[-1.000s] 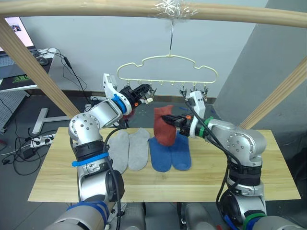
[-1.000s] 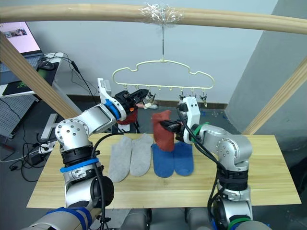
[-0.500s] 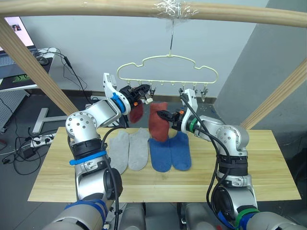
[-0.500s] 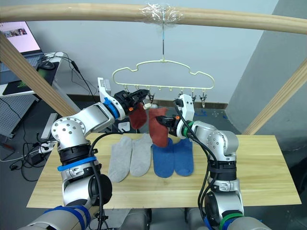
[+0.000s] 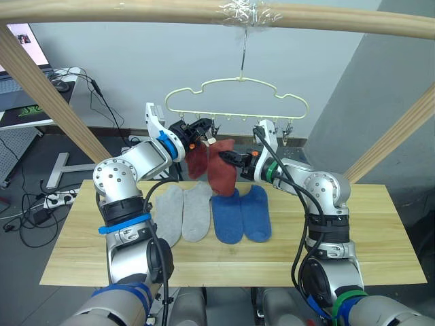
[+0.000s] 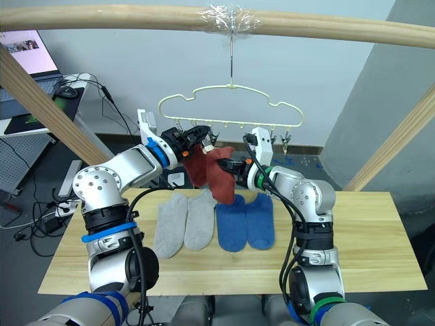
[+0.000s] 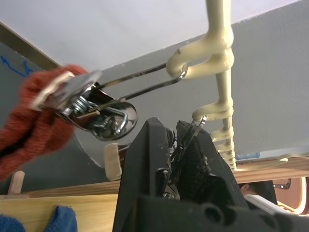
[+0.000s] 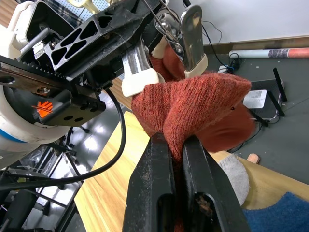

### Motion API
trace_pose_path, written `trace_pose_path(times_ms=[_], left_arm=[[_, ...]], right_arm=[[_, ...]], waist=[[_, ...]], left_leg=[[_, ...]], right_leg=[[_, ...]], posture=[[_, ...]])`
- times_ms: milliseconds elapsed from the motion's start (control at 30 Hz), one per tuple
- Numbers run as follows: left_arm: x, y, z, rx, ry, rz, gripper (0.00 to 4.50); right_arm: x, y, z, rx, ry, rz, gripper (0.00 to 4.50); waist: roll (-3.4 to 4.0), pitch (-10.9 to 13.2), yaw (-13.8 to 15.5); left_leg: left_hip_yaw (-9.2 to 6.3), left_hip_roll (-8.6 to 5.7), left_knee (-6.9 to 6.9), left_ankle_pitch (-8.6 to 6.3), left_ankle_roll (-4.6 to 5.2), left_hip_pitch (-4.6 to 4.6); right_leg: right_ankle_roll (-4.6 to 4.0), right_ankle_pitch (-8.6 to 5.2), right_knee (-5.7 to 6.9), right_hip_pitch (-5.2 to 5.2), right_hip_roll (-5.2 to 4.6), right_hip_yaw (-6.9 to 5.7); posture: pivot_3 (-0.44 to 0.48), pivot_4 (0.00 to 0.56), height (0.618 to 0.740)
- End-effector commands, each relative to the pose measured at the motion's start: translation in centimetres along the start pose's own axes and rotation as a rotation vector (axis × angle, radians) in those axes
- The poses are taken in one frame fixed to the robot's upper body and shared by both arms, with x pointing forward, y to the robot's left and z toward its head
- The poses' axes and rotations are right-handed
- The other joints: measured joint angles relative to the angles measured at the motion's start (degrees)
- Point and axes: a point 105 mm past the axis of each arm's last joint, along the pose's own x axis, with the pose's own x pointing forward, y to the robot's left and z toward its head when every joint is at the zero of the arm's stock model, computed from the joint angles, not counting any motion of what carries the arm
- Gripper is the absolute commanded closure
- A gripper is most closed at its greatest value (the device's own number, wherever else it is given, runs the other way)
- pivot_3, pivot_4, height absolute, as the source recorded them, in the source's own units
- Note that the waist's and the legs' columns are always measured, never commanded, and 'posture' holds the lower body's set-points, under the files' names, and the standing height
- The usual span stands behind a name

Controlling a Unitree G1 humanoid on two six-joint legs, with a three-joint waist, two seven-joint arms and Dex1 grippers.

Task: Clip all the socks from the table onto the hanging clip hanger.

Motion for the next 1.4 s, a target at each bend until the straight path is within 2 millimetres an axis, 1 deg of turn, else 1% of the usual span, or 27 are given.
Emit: trace_pose_path(times_ms=[33,233,400,667,733,767,900,933,1033,1100,1133,1267,1333,1400], left_arm=[[-0.2,-0.8,0.3,0.020,-0.021,-0.027,4.26],[-0.2,-0.8,0.3,0.017,-0.022,-0.027,4.26],[-0.3,-0.8,0.1,0.023,-0.020,-0.026,4.26],[-0.4,-0.9,0.0,0.028,-0.019,-0.039,4.26],[-0.4,-0.9,0.0,0.021,-0.021,-0.047,3.52],[-0.4,-1.0,0.0,0.020,-0.021,-0.050,3.28],[-0.4,-0.9,-0.2,0.018,-0.005,-0.050,2.00],[-0.4,-0.9,-0.2,0.016,-0.005,-0.052,1.74],[-0.5,-1.2,-0.1,0.012,-0.007,-0.069,1.74],[-0.8,-1.5,0.0,0.037,-0.001,-0.081,1.69],[-1.0,-1.6,-0.1,0.078,0.007,-0.082,1.69],[-2.1,-2.2,-1.0,0.228,0.046,-0.092,1.69],[-2.5,-2.3,-1.4,0.284,0.057,-0.093,1.69],[-3.1,-2.4,-1.9,0.388,0.070,-0.085,1.69]], right_arm=[[0.4,1.8,1.4,-0.034,-0.034,0.064,4.48],[1.0,2.1,1.0,-0.024,-0.006,0.076,4.48],[1.3,2.7,1.2,-0.021,-0.009,0.094,4.48],[1.3,2.8,1.6,-0.021,-0.017,0.095,4.48],[1.3,2.7,1.6,-0.023,-0.017,0.092,4.50],[1.3,2.7,1.6,-0.024,-0.017,0.090,4.50],[1.3,2.6,1.6,-0.025,-0.015,0.086,4.50],[1.3,2.6,1.5,-0.025,-0.014,0.085,4.50],[1.3,2.4,1.3,-0.027,-0.009,0.079,4.50],[1.2,2.2,1.2,-0.034,-0.004,0.067,3.93],[1.1,2.2,1.0,-0.039,0.000,0.065,3.76],[0.8,2.0,0.4,-0.053,0.018,0.063,2.40],[0.6,1.9,0.2,-0.053,0.024,0.060,1.64],[0.2,1.6,-0.2,-0.055,0.031,0.047,0.96]], waist=[[0.00,0.00,0.00],[0.00,0.00,0.04],[0.00,0.00,0.04],[0.00,0.00,0.13],[0.00,0.00,0.13],[0.00,0.00,0.15],[0.00,0.00,0.22],[0.00,0.00,0.28],[0.00,0.00,0.38],[0.00,0.00,0.43],[0.00,0.00,0.45],[0.00,0.00,0.52],[0.00,0.00,0.75],[0.00,0.00,1.12]], left_leg=[[0.00,0.00,0.00,0.00,0.00,0.00],[0.00,0.00,-0.01,0.00,0.00,0.00],[0.00,0.00,-0.01,0.00,0.00,-0.01],[0.00,0.00,-0.02,0.00,0.00,-0.01],[0.00,0.00,-0.02,0.00,0.00,-0.01],[0.00,0.00,-0.02,0.00,0.00,-0.01],[0.00,0.00,-0.03,0.00,0.00,-0.04],[0.00,0.00,-0.04,0.00,0.00,-0.05],[0.00,0.00,-0.04,0.00,0.00,-0.08],[0.01,0.00,-0.04,0.00,0.00,-0.09],[0.01,0.00,-0.05,0.00,0.00,-0.09],[0.04,0.00,-0.18,0.01,-0.02,-0.09],[0.08,0.01,-0.32,0.06,-0.10,-0.09],[0.10,0.02,-0.46,0.09,-0.15,-0.09]], right_leg=[[0.00,0.00,0.01,-0.01,0.00,0.00],[0.00,0.00,-0.01,-0.01,0.00,0.00],[0.00,0.00,0.00,-0.02,0.00,0.00],[0.00,0.00,-0.01,-0.02,0.00,0.00],[0.00,0.00,-0.01,-0.03,0.00,0.00],[0.00,0.00,-0.01,-0.03,0.00,0.00],[0.00,0.00,-0.02,-0.05,0.00,0.00],[0.00,0.00,-0.02,-0.06,0.00,0.00],[0.00,0.00,-0.02,-0.10,0.00,0.00],[0.00,0.00,-0.02,-0.12,0.00,0.00],[0.00,0.00,-0.02,-0.13,0.00,0.00],[0.00,0.00,-0.01,-0.20,-0.01,0.02],[0.00,0.00,-0.02,-0.26,-0.02,0.04],[-0.01,0.00,-0.03,-0.33,-0.02,0.04]], posture=[[0.076,0.199,0.740],[0.081,0.201,0.740],[0.081,0.201,0.740],[0.081,0.201,0.740],[0.081,0.202,0.740],[0.081,0.202,0.740],[0.081,0.202,0.740],[0.081,0.202,0.740],[0.083,0.200,0.740],[0.083,0.200,0.740],[0.087,0.198,0.740],[0.097,0.195,0.740],[0.110,0.192,0.740],[0.116,0.190,0.740]])
